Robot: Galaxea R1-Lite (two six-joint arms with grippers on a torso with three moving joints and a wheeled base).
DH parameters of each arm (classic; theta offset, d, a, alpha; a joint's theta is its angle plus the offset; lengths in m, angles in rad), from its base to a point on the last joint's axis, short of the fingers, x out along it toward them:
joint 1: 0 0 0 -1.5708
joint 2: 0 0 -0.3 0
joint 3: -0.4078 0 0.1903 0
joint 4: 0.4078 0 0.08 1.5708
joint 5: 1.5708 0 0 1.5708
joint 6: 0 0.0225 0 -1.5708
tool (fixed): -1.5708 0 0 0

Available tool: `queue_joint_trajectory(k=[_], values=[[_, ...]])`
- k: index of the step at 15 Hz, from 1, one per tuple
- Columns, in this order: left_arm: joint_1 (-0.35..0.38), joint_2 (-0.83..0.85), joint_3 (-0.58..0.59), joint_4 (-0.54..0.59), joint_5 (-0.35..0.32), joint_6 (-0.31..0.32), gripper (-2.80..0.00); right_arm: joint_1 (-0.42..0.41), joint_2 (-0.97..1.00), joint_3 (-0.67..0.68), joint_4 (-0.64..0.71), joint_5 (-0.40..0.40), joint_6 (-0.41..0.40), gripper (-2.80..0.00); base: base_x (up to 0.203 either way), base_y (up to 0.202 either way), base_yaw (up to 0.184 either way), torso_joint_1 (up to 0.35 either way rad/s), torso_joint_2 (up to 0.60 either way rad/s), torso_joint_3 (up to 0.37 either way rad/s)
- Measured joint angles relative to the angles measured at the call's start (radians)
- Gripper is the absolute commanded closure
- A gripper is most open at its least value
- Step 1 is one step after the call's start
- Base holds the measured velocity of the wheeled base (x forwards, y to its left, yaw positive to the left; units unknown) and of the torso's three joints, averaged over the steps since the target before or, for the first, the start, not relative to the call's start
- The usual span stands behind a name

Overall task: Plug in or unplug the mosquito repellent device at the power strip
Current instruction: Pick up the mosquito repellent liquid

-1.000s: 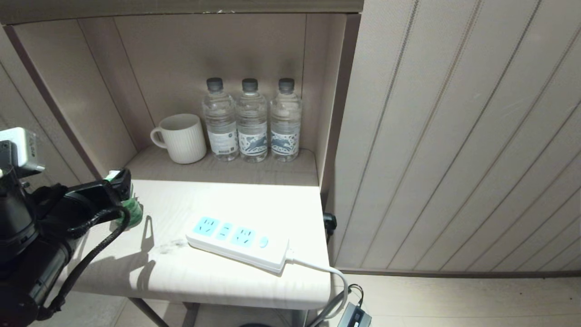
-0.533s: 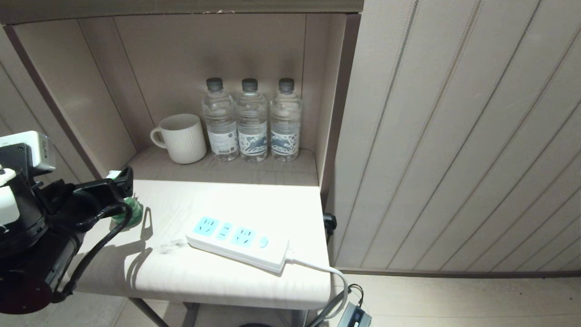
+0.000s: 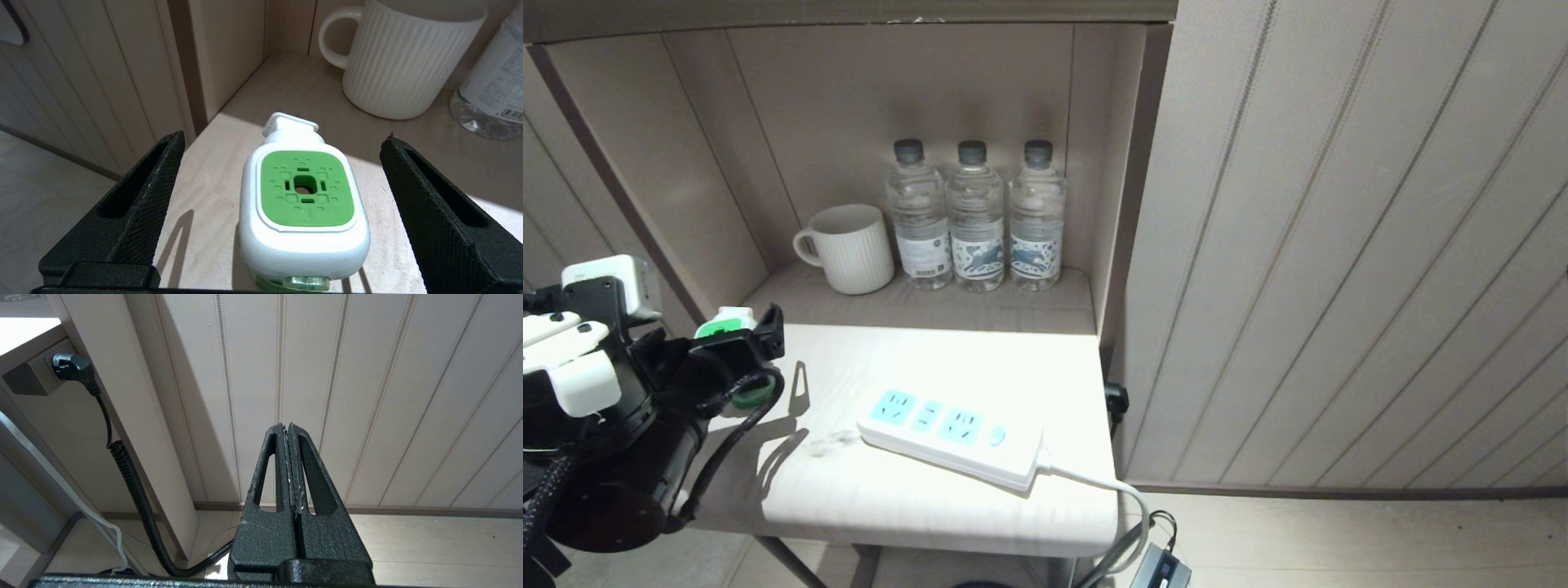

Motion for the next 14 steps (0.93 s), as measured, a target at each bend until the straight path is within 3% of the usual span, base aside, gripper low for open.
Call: queue_joint_trajectory(k=[14], values=[[0.075, 0.095, -0.006, -0.107, -0.032, 0.021, -2.80, 0.000, 0.000, 0.000, 0.000, 0.000, 0.000, 0.00, 0.000, 0.000, 0.000, 0.000, 0.00, 0.000]])
